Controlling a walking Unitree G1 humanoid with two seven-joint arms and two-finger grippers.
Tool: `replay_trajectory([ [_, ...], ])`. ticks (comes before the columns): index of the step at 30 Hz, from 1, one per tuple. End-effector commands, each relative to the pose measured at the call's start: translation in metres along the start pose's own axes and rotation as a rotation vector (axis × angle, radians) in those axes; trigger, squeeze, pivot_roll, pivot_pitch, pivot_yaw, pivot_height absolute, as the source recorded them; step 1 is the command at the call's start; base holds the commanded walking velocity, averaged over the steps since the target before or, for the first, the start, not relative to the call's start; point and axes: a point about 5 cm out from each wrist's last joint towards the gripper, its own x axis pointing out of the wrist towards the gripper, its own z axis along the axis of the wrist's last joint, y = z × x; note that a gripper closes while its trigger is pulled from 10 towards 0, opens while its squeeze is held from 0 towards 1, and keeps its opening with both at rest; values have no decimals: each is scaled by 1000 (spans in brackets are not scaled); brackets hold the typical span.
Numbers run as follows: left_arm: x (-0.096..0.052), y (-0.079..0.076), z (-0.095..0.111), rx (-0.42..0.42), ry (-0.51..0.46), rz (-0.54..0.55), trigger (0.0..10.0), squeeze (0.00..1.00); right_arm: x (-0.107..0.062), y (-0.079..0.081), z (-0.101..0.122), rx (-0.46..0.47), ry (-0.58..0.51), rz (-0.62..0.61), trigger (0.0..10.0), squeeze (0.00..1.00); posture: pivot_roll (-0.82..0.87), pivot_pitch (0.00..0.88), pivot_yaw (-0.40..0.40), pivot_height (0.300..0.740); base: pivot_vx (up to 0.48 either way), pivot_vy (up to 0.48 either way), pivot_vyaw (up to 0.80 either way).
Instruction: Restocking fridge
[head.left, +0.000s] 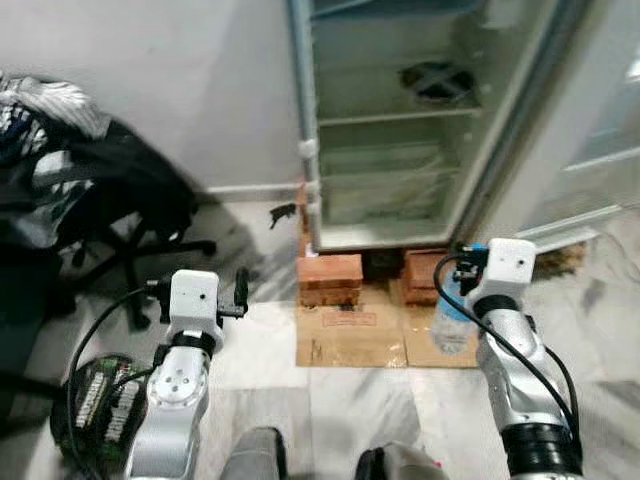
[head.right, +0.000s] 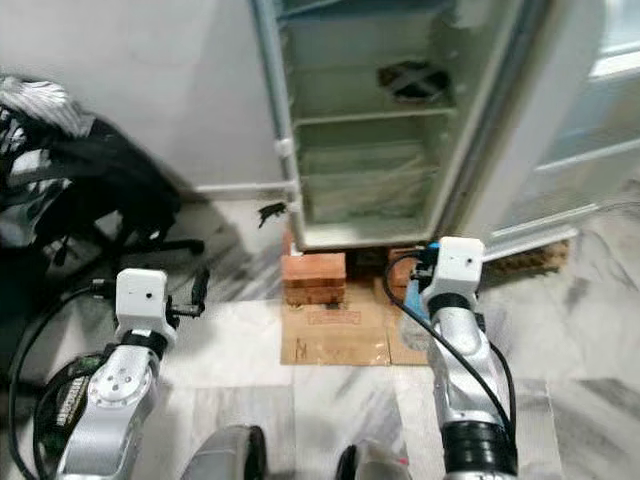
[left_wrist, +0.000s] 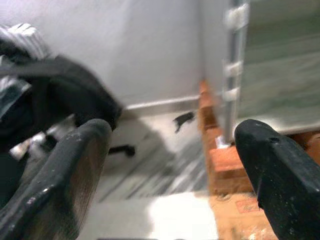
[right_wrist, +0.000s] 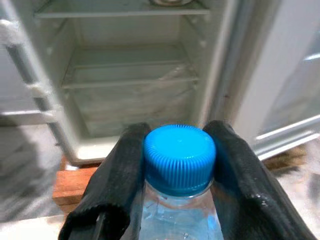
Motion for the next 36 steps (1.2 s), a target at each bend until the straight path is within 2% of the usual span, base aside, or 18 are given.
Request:
replay_trajectory([
  [1, 1, 2, 2, 4, -2, 17, 10000, 0, -2, 4, 4, 16, -21, 23, 10000, 0, 22, 141, 42, 740, 0, 0, 0],
  [6, 2, 3, 3, 3, -14, 47, 10000, 0, -2, 6, 4, 13, -23, 39, 10000, 0, 19, 141, 38, 740, 0, 0, 0],
  [15, 3, -7, 6, -1, -25, -37, 10000, 0, -1, 0, 3, 19, -9, 19, 10000, 0, 11, 149, 34, 740, 0, 0, -56],
  [20, 2, -7, 5, -6, -22, -36, 10000, 0, -1, 0, 5, 15, -14, 21, 10000, 0, 9, 148, 33, 740, 0, 0, -365],
  [36, 5, -7, 5, -15, -20, -34, 10000, 0, 1, 1, 6, 8, -18, 26, 10000, 0, 5, 145, 33, 740, 0, -337, 0],
])
